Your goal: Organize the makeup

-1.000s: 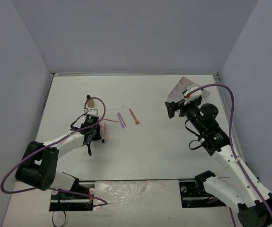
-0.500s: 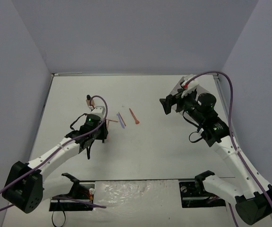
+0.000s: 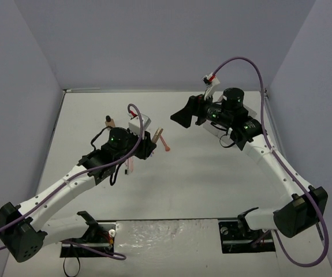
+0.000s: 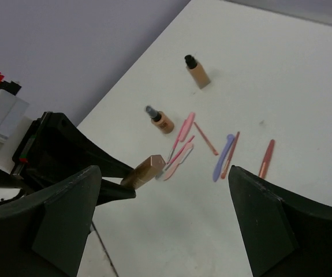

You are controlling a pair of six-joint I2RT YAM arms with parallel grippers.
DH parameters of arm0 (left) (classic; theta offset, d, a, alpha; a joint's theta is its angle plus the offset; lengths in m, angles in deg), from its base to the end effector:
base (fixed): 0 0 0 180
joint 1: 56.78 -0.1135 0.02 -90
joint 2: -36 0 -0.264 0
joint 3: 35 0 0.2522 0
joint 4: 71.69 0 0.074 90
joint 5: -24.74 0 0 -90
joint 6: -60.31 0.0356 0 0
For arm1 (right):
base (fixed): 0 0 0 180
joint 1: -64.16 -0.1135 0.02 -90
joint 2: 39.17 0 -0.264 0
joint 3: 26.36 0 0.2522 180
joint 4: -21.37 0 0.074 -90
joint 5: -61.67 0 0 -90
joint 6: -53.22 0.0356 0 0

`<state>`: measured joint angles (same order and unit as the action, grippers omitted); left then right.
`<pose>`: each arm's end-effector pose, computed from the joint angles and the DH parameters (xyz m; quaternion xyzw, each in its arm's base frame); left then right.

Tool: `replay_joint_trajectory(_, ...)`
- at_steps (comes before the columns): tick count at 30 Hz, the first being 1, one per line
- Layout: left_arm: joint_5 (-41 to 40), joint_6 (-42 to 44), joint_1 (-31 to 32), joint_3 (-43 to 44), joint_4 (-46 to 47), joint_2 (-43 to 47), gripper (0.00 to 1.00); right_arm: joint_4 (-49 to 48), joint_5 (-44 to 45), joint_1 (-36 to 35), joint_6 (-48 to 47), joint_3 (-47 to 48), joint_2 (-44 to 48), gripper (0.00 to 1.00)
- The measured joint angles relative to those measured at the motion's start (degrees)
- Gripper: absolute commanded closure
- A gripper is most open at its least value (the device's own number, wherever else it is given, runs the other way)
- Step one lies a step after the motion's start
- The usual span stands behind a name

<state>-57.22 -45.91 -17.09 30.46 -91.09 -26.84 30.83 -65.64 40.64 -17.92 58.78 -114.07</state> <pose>0.1938 -0.1673 0.3284 0.2038 0.7755 -0.3286 0.4991 0.2680 0.1402 0.4146 -0.2546 0.6556 0.4533 0.5477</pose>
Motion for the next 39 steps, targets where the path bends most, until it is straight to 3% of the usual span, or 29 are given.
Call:
replay_joint_trajectory(10,-0.52,4.08,5.99,4.39,3.59,-2.25,1.00,0.75,-6.89,-3.31,6.31,0.04,-5.12,0.20)
replay_joint_trajectory(23,-2.29,5.28,6.82,4.63,6.53,-3.53,1.00,0.74,-7.75,-5.45,7.71,-2.19,-5.49,0.40)
replay_joint_trajectory(33,-2.92,5.30,6.82,4.63,7.83,-3.49,1.00,0.97,-7.46,-5.45,8.00,-3.46,-5.42,0.85)
replay_joint_trajectory(37,-2.89,5.25,6.82,4.63,7.94,-3.60,1.00,0.90,-6.76,-5.72,7.72,-3.46,-4.96,0.98)
replay_joint_trajectory(39,-2.86,5.24,6.82,4.63,8.24,-3.61,0.97,0.92,-6.29,-5.73,7.53,-3.46,-4.67,1.00)
